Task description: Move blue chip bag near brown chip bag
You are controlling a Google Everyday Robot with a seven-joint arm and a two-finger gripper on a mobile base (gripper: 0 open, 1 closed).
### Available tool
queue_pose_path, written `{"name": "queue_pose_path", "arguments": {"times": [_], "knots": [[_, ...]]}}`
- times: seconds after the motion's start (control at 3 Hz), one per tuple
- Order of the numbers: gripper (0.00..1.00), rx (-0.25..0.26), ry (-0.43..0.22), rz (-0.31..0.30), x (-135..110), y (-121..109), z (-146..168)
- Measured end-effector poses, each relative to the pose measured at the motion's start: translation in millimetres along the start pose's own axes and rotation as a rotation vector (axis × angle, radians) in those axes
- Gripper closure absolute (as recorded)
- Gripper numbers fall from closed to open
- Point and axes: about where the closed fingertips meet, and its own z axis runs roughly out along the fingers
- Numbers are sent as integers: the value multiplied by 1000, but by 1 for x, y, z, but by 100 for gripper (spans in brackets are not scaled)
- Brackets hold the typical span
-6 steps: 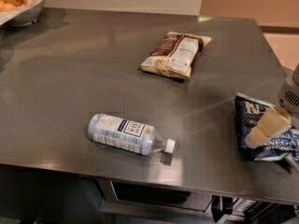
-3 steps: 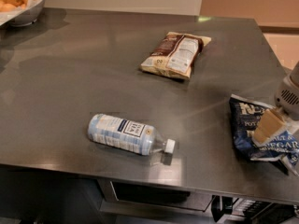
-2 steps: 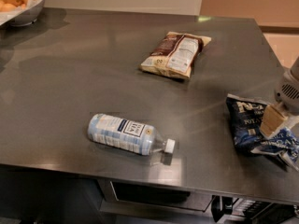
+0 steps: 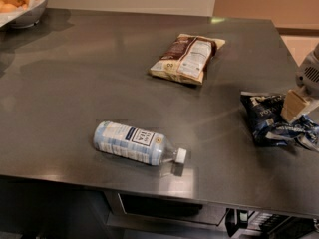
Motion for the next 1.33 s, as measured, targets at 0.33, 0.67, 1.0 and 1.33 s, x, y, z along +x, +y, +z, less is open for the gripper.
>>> {"name": "queue_pose_path", "arguments": {"times": [0.33, 0.67, 1.0, 1.33], "knots": [[100, 13, -42, -71, -32, -20, -5], [100, 3, -97, -164, -71, -35, -6], [100, -19, -164, -283, -117, -38, -5], [100, -37, -213, -372, -154, -33, -4]]}}
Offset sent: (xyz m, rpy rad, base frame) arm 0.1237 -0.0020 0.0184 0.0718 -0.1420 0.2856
